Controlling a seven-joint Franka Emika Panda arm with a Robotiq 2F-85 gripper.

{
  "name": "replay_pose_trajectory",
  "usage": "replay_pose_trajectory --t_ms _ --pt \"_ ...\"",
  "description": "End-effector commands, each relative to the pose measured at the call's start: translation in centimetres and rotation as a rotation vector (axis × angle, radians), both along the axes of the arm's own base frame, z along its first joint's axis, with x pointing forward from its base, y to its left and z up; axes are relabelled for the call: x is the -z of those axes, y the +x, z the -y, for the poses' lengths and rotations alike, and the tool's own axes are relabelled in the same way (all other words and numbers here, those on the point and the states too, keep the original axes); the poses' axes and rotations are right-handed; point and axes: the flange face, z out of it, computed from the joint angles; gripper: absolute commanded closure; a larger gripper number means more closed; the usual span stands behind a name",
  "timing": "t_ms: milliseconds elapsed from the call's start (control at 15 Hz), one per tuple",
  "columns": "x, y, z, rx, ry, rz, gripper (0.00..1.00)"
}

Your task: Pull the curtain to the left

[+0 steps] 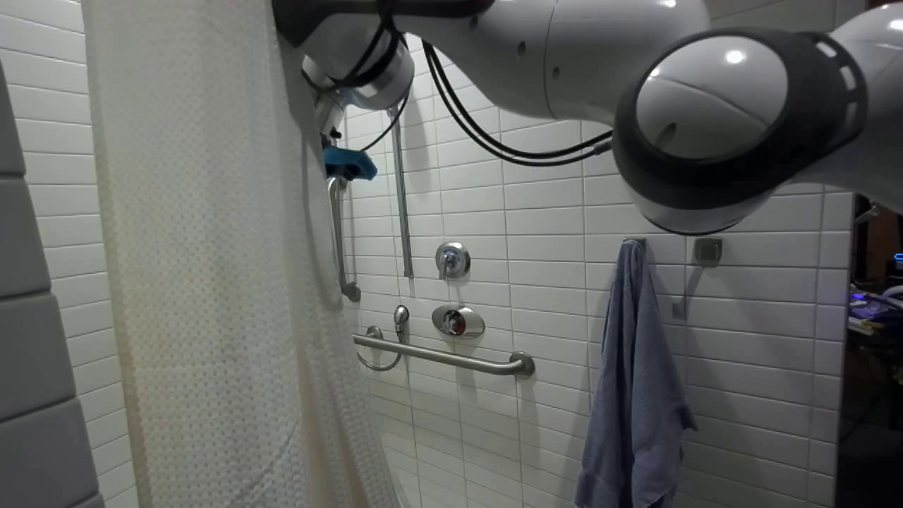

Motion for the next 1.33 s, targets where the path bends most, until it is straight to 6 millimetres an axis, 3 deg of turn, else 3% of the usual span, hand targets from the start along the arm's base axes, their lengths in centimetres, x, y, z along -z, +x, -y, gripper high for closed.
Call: replay_pose_trajectory --t_ms 0,667,1267 --pt "4.6 -0.8 -2.4 -0.056 -0.036 -0.083 0.99" --pt "5.8 -3.8 -5.5 -0.171 -0.008 -0.168 0.99" --pt "5.9 -4.9 -6.8 -0.226 0.018 -0.191 0.99"
